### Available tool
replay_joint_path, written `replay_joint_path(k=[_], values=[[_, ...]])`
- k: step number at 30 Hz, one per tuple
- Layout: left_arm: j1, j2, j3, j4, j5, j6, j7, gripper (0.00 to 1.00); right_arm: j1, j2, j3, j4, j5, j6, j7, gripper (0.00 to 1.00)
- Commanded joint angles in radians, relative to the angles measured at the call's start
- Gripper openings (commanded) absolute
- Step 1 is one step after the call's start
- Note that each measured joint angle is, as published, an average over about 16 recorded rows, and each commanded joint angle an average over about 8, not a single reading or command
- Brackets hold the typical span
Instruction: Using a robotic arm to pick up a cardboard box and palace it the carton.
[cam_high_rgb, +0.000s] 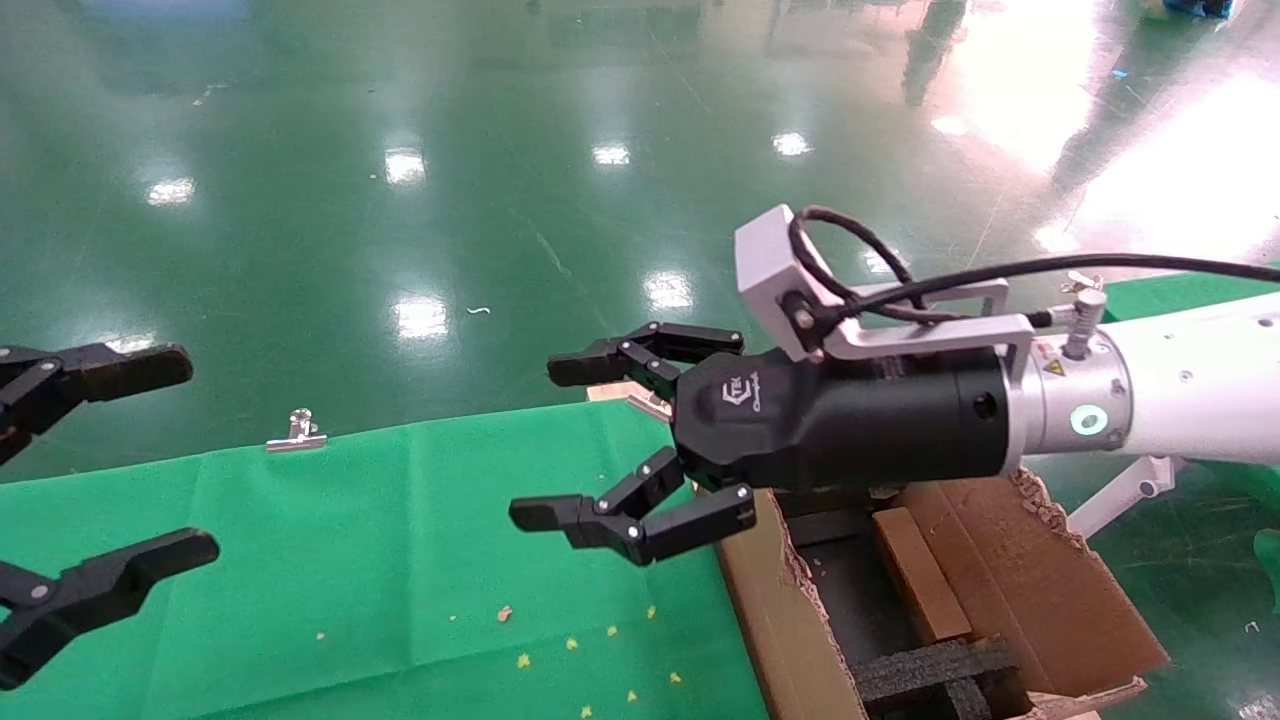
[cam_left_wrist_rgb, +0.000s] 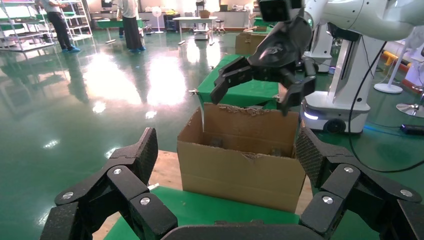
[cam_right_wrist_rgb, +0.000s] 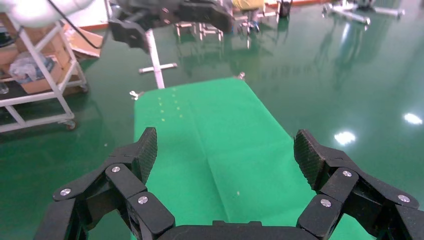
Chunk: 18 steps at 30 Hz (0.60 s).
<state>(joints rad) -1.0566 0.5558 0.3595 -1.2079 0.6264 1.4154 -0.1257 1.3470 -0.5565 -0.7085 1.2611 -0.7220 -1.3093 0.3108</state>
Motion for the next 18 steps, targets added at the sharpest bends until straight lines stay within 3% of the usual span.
replay_joint_path(k=[1,18], values=[[0.000,0.000,0.000,0.000,0.000,0.000,0.000,1.00,-0.025,-0.005,0.039,0.002,-0.001,-0.017,-0.011,1.00],[0.000,0.000,0.000,0.000,0.000,0.000,0.000,1.00,-0.236,-0.047,0.371,0.020,-0.007,-0.161,-0.107,1.00]])
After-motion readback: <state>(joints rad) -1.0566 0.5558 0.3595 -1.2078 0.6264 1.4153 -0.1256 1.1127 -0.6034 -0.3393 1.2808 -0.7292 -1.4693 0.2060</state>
